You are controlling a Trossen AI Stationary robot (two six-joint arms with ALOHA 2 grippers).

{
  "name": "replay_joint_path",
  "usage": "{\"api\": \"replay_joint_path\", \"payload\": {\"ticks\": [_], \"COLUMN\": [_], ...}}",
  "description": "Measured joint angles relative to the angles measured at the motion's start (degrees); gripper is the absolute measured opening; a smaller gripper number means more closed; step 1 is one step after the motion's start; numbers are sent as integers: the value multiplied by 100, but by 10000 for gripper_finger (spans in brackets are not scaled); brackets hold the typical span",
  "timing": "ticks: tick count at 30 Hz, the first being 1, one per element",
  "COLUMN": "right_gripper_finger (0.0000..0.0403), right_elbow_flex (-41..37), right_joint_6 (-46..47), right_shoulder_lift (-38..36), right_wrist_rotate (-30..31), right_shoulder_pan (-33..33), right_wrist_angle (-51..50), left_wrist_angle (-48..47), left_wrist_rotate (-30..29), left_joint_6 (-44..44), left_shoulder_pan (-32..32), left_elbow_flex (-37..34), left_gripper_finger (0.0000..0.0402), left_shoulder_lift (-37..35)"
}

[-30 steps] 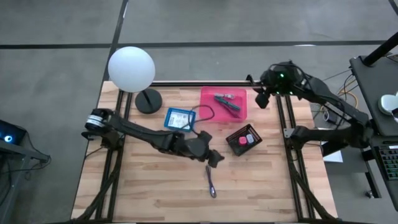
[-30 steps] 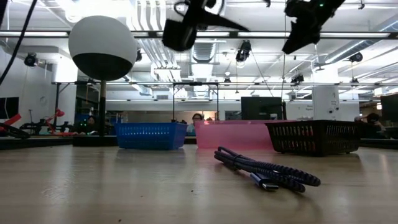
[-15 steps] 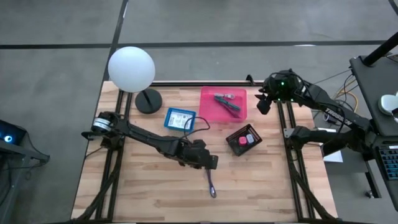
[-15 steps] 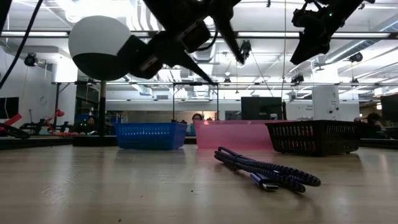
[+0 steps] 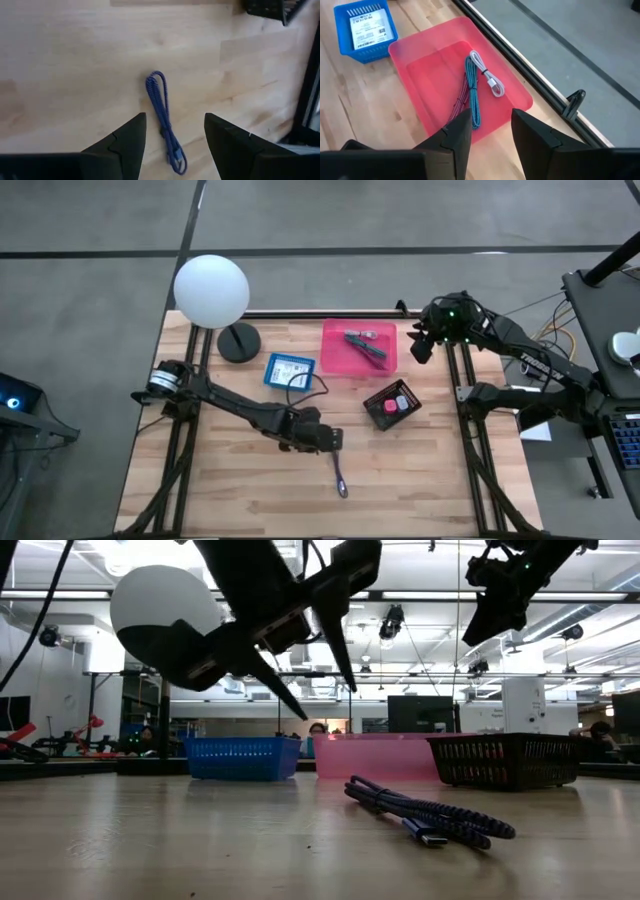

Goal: Pick and place items into bin
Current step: Put the purple charger cable into the pink bin

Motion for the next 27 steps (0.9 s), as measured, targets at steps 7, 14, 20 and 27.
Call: {"api": "replay_joint_path", "payload": {"ticks": [7,14,20,27], "right_gripper_finger": [120,126,119,111], "right_elbow_flex": [4,7,9,9], "right_joint_6": [-28,-27,-46,-57], "right_shoulder_lift": [0,0,4,4], "right_wrist_rotate": [-4,-17,-17,-17], "right_shoulder_pan": [0,9,39,39], "right_wrist_angle": [60,84,103,97], "left_wrist_angle": [282,594,552,683], "left_wrist_rotate": [-244,-261,-224,-209], "left_joint_6": [-305,-297,-293,-291], "left_shoulder_pan": [-138,-157,-159,-155], "left_elbow_flex": [-147,131,235,387], "left_gripper_finger": [184,184,184,184], "left_shoulder_lift": [162,714,923,1247]}}
